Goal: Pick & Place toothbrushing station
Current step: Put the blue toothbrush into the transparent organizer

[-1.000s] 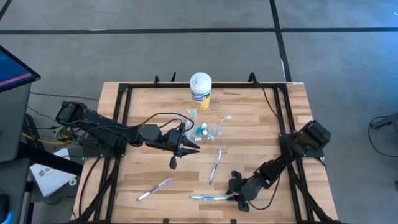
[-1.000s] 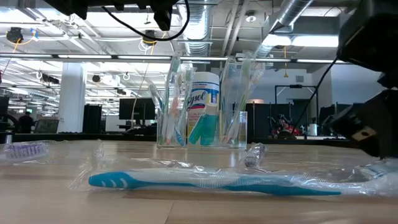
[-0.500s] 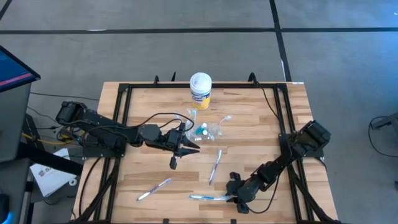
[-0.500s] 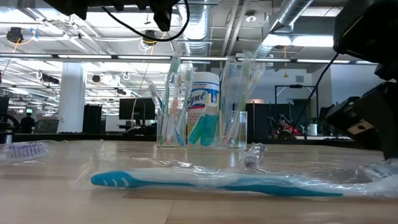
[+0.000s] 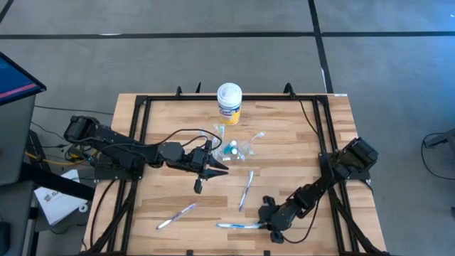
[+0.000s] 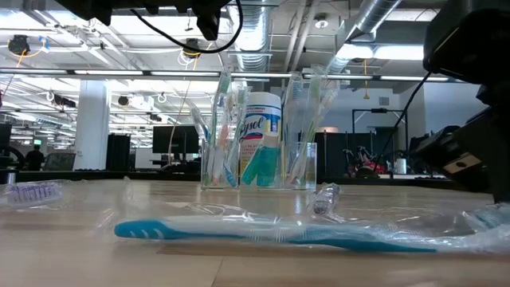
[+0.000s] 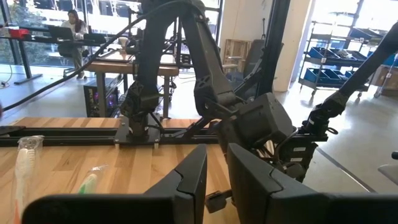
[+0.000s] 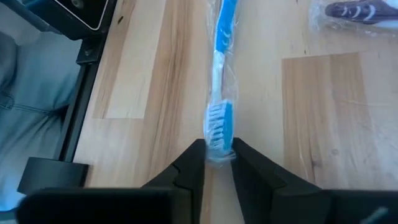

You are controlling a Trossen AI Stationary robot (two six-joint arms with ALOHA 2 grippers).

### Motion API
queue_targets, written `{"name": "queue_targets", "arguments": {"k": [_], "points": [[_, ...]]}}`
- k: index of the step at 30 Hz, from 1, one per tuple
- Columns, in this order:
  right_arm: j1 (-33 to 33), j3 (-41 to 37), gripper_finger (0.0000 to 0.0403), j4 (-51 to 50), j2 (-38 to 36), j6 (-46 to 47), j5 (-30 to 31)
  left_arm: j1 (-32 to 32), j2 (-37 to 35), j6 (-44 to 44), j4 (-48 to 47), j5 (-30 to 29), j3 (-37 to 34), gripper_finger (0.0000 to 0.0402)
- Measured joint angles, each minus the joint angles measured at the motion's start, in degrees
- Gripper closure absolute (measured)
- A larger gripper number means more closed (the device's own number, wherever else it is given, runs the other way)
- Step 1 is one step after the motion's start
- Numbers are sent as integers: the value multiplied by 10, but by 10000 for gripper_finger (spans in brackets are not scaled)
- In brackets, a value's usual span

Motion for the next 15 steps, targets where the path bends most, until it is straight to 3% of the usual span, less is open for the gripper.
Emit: {"name": "queue_targets", "arguments": {"k": [7,15], "points": [[-1,0,364,-1,0,-7,-12,0,0,0,0,0,0,344],[-10,0,349,-1,0,-4,-33,0,0,0,0,0,0,344]]}}
